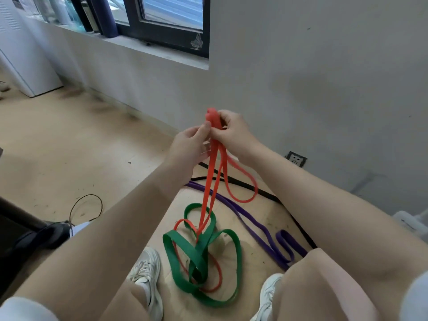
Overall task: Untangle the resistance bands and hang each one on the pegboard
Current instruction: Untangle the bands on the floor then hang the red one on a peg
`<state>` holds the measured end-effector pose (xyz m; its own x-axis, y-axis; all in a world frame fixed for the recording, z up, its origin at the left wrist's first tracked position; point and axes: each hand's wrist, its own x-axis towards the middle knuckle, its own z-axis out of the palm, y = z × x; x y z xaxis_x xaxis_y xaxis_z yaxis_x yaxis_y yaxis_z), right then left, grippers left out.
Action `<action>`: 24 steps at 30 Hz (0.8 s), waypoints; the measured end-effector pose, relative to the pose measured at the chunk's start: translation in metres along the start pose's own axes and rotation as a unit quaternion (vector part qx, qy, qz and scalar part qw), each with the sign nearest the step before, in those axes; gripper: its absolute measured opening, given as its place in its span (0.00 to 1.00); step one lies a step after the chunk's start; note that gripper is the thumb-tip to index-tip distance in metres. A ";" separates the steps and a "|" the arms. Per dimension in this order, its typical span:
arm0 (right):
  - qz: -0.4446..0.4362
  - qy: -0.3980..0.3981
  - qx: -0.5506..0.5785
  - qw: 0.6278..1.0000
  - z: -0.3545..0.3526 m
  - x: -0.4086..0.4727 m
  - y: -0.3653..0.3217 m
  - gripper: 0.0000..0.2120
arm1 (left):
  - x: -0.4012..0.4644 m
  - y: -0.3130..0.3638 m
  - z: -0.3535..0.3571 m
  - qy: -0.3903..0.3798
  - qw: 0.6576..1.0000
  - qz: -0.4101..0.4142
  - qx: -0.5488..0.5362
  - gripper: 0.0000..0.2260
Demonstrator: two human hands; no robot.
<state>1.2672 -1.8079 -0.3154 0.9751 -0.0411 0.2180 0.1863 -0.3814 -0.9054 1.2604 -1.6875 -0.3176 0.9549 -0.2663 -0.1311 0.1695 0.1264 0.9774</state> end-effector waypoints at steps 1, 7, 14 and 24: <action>0.010 0.018 0.030 0.999 -0.001 0.000 0.001 0.05 | -0.001 -0.007 -0.003 -0.015 0.999 -0.002 0.044 0.11; 0.111 -0.023 0.125 0.986 0.011 0.001 0.027 0.08 | -0.014 -0.078 -0.017 -0.040 0.971 -0.017 0.236 0.06; 0.174 -0.011 0.255 0.951 0.047 0.018 0.064 0.08 | 0.017 -0.098 -0.024 0.054 0.983 -0.021 0.173 0.06; 0.255 -0.206 0.135 0.935 0.088 -0.053 0.174 0.22 | 0.047 -0.082 -0.051 0.095 0.991 -0.092 0.022 0.08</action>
<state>1.2584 -1.7903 -0.5166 0.8987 0.2264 -0.3756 -0.3464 -0.1589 -0.9245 1.3034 -1.6613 -0.4128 0.9383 -0.0948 -0.3325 0.3380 0.0495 0.9398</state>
